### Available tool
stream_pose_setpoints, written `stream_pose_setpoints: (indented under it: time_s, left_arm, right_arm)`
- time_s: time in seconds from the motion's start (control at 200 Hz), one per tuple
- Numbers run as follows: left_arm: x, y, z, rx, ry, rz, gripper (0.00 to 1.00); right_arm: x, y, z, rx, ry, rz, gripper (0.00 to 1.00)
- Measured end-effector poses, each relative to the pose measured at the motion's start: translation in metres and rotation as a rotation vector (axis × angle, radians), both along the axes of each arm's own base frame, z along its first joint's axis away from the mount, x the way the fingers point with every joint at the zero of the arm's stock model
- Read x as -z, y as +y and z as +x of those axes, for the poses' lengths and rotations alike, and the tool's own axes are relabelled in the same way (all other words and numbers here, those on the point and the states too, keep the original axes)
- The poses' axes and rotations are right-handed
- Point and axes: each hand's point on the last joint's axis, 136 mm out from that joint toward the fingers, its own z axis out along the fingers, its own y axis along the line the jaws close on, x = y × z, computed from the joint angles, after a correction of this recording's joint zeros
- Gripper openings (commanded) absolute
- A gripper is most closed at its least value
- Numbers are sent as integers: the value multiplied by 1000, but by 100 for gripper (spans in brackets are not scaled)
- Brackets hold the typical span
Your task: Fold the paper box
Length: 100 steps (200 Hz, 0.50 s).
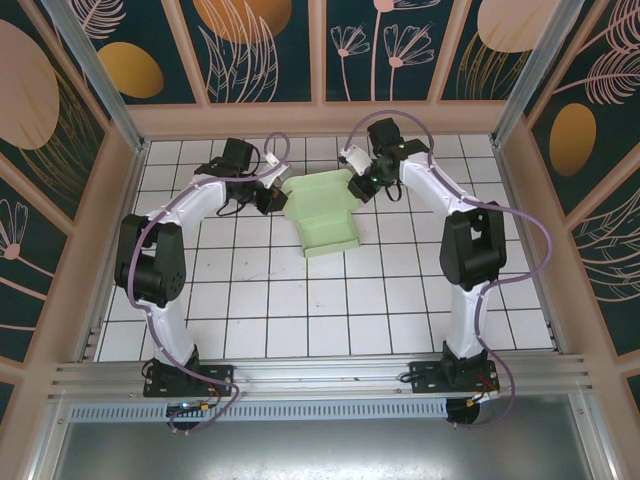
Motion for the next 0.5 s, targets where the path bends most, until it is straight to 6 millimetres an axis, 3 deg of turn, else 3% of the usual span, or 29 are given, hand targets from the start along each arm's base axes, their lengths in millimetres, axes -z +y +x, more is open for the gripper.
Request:
stream_pose_setpoints:
  time_s: [0.5]
  left_arm:
    - [-15,-2,34,-273,27,-116,0]
  right_arm:
    - [-15,5,3,388,-121,24,0]
